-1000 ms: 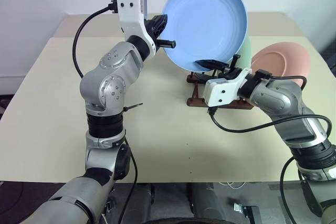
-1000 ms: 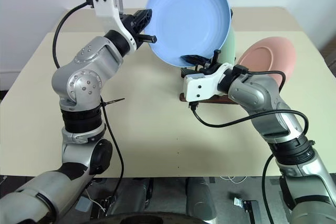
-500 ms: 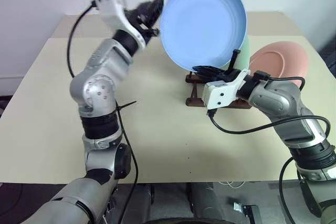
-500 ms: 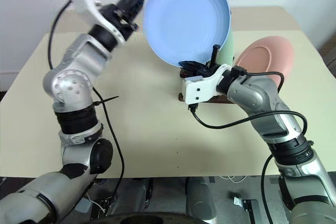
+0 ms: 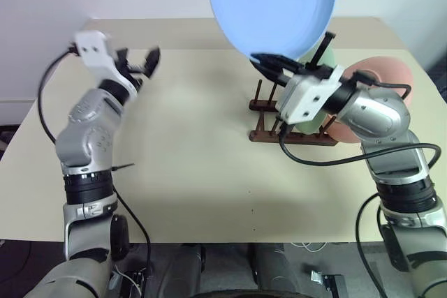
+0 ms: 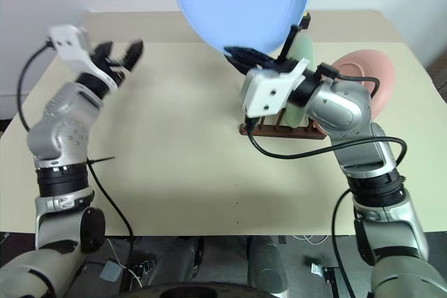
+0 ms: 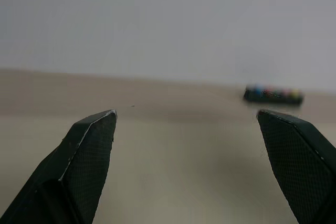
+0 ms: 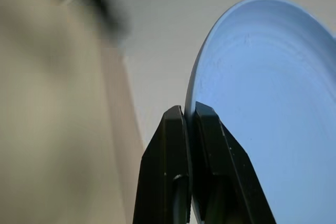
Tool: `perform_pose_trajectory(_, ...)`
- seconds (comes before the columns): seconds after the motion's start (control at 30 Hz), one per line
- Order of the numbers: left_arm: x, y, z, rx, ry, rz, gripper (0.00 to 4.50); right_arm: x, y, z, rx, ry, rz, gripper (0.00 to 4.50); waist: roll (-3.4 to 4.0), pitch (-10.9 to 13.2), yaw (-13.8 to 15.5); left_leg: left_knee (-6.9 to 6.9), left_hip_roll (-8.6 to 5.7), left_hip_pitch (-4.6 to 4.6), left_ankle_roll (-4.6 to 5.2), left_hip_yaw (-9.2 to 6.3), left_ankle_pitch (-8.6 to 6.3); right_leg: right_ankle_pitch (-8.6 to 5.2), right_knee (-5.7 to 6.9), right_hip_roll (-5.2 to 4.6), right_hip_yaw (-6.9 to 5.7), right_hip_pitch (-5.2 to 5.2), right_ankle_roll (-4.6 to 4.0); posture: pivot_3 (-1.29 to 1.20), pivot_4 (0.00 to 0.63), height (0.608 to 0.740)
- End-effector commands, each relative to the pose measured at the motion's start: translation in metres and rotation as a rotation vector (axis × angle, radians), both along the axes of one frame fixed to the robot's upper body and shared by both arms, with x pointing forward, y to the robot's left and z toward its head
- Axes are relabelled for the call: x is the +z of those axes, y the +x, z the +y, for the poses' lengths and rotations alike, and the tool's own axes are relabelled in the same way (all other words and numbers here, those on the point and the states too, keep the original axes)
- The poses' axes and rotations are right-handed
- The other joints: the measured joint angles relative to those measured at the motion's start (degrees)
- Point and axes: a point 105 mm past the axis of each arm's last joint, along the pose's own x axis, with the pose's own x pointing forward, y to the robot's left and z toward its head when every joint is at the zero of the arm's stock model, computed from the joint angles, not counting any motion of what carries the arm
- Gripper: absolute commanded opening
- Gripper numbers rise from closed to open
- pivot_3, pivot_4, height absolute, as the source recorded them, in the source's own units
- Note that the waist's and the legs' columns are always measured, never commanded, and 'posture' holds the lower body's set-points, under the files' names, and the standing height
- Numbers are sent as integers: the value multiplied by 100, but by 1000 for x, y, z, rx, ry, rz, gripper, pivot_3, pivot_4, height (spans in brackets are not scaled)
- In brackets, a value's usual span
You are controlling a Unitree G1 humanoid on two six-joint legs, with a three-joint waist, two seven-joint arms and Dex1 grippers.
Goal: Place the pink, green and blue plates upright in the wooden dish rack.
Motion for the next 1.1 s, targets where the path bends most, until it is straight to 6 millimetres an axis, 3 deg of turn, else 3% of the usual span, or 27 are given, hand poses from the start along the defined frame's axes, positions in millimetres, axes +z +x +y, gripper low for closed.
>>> perform_pose_trajectory(0.03,-13,-13,-29,-142,91,-19,4367,29,-18,-2,144,238,121,0,0,0,-3,-1,0,0,0,-1,0,0,1,0,0,-2,-1,0,150,740)
perform_pose_trajectory(0.17,-34,-29,-51,-293,131,22,4367,34,-25,-2,312,478,372,0,1,0,-10,-4,4,0,-1,-4,1,3,10,3,-1,-11,-6,0,150,740)
perform_pose_trajectory(0.47,-54,-63,-85,-537,216,41,4367,22,-28,-5,461,737,693,0,7,-3,-19,-5,4,0,0,-3,1,3,13,3,0,-12,-7,0,150,740)
perform_pose_trajectory(0.7,-52,-73,-96,-593,212,6,4367,5,-21,-10,477,877,848,0,8,-3,-24,-5,5,0,1,-3,1,3,14,4,-1,-12,-7,0,150,740)
perform_pose_trajectory(1.1,-48,-81,-94,-624,224,-27,4367,-24,-13,-14,447,985,1005,0,10,-4,-29,-6,5,1,1,-2,1,2,13,5,0,-12,-6,0,150,740)
